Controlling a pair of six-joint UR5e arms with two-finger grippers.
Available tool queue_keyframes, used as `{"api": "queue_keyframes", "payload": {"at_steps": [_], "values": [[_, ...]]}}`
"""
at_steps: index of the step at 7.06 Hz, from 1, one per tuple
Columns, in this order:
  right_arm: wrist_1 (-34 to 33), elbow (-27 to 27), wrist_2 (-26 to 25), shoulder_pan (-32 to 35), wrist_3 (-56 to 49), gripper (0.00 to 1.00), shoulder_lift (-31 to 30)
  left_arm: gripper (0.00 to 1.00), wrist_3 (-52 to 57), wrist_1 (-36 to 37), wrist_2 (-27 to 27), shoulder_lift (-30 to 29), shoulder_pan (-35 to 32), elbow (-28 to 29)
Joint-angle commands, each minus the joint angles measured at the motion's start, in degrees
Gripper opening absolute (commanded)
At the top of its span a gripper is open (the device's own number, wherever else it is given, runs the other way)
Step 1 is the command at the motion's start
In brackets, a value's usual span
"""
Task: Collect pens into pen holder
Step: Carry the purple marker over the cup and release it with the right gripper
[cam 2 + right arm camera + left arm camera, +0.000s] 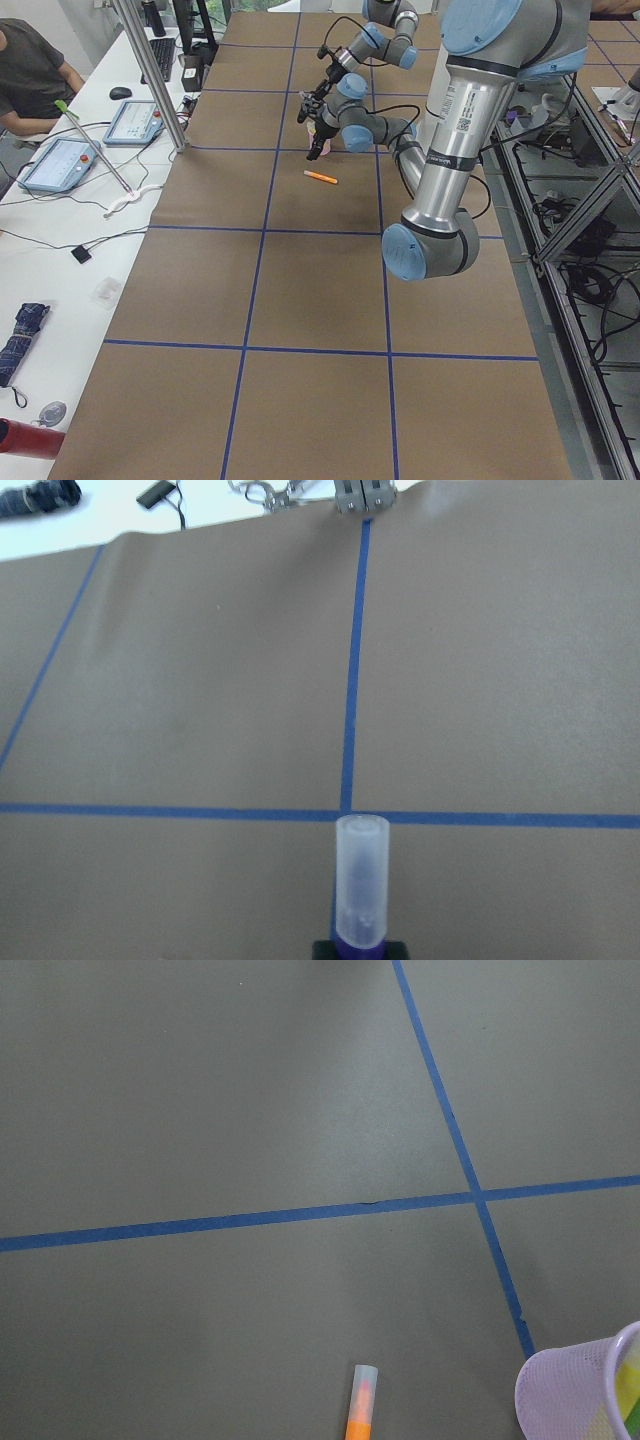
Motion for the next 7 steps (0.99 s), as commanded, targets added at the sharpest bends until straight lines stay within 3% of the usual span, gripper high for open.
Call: {"api": "queue_keyframes", "payload": {"at_steps": [1, 3, 4, 5, 6, 7], "values": [[0.1, -0.7, -5.1, -1.7, 1.8, 0.0, -0.3, 0.99, 0.3, -0.1, 0.0, 0.0, 0.0, -0.2], [0.1, -1.3, -5.2, -1.7, 1.9, 0.0, -0.4, 0.99, 0.3, -0.1, 0.0, -0.1, -0.1, -0.3], [0.0, -1.4, -5.2, -1.7, 1.9, 0.05, -0.4, 0.99, 0.3, -0.1, 0.0, -0.1, -0.1, -0.4], [-0.1, -2.2, -5.2, -1.7, 1.9, 0.39, -0.4, 0.99, 0.3, 0.0, 0.0, -0.1, -0.1, -0.5], [-0.2, -2.2, -5.1, -1.8, 1.9, 0.99, -1.0, 0.99, 0.2, 0.0, 0.0, -0.2, 0.0, -0.3], [-0.1, -2.0, -4.7, -1.8, 1.9, 1.0, -1.1, 0.99, -0.2, 0.1, 0.1, -0.2, 0.0, 0.1]]}}
